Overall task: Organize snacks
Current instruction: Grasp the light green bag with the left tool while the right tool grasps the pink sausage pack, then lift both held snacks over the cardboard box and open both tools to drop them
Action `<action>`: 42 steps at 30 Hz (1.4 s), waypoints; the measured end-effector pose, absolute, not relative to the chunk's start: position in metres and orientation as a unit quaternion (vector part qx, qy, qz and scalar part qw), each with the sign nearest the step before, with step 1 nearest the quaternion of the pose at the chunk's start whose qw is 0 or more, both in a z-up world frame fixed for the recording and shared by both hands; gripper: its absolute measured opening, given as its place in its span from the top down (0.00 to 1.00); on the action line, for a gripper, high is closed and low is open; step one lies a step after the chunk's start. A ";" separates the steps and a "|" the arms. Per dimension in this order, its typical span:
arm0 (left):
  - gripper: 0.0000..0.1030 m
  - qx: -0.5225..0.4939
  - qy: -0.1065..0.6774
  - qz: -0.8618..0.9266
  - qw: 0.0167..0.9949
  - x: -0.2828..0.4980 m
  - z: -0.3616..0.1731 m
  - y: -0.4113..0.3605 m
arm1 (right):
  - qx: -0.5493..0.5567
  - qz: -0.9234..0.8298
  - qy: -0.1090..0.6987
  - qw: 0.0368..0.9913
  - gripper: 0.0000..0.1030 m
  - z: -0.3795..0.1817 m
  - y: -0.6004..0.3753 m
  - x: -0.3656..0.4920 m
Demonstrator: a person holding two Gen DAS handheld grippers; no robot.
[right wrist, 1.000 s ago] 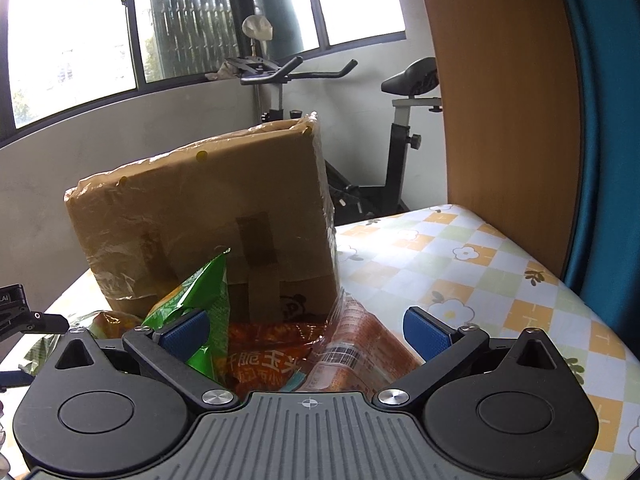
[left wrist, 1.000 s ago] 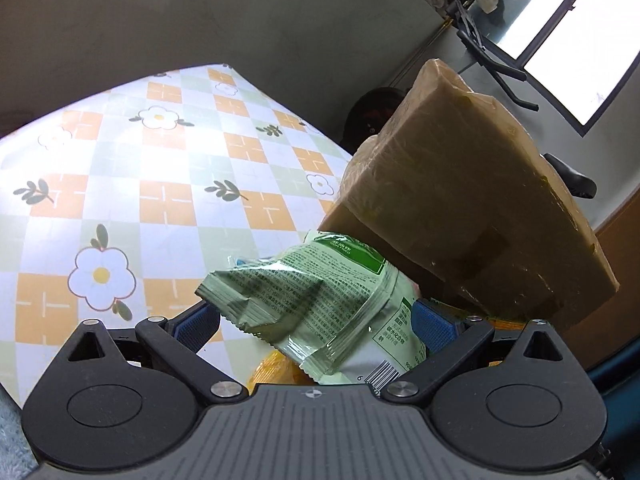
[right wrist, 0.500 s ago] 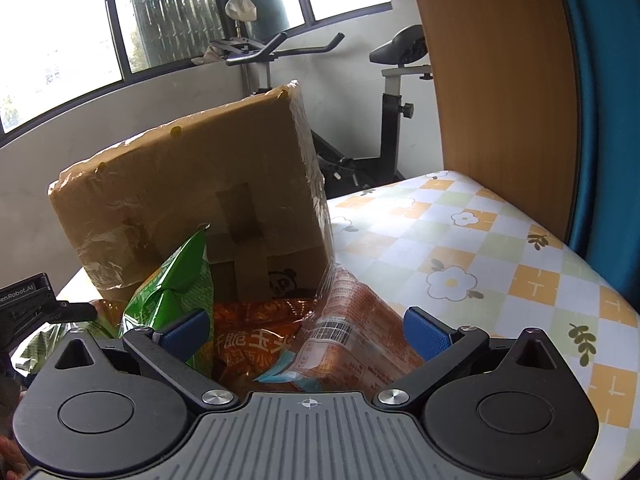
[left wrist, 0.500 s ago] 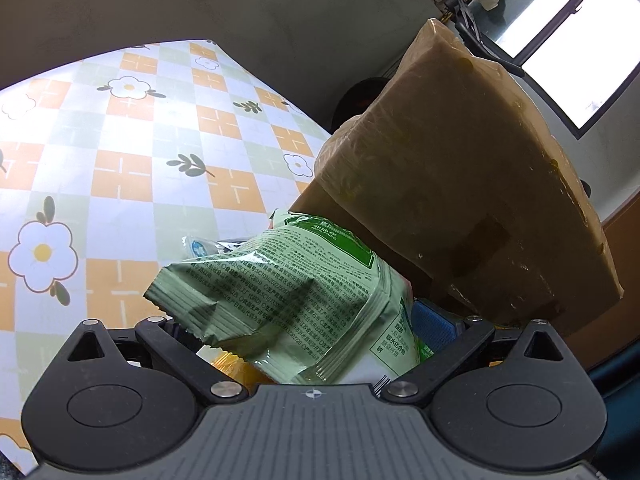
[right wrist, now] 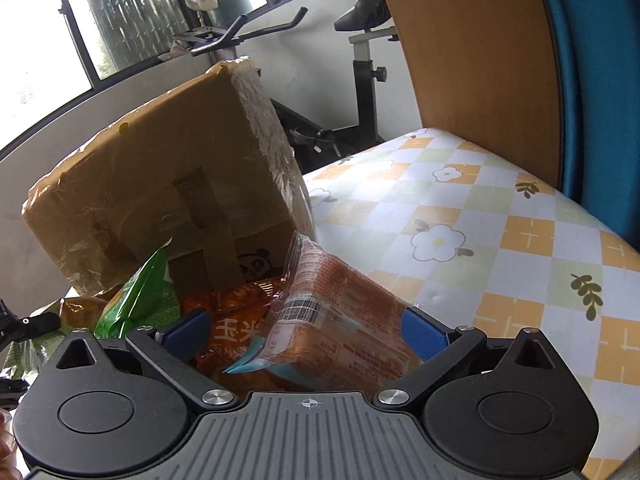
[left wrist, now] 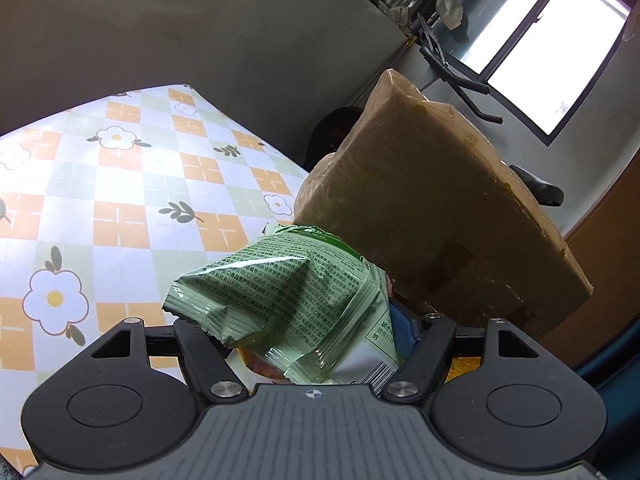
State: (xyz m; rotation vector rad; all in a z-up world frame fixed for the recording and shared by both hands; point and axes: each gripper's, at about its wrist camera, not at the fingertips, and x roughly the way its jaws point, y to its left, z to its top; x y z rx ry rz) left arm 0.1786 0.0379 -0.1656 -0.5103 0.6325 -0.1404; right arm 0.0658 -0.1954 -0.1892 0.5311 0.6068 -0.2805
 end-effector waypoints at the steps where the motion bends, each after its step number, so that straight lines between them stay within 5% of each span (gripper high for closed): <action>1: 0.28 -0.245 0.303 -0.067 0.918 0.177 -0.163 0.039 | 0.262 -0.138 0.296 0.908 0.02 -0.191 -0.198 0.066; 16: 0.28 -0.172 0.234 -0.046 0.956 0.142 -0.137 0.038 | 0.353 -0.137 0.329 0.865 0.00 -0.230 -0.223 0.087; 42: 0.28 -0.156 0.197 -0.051 0.966 0.133 -0.122 0.041 | 0.312 -0.157 0.290 0.891 0.25 -0.218 -0.229 0.067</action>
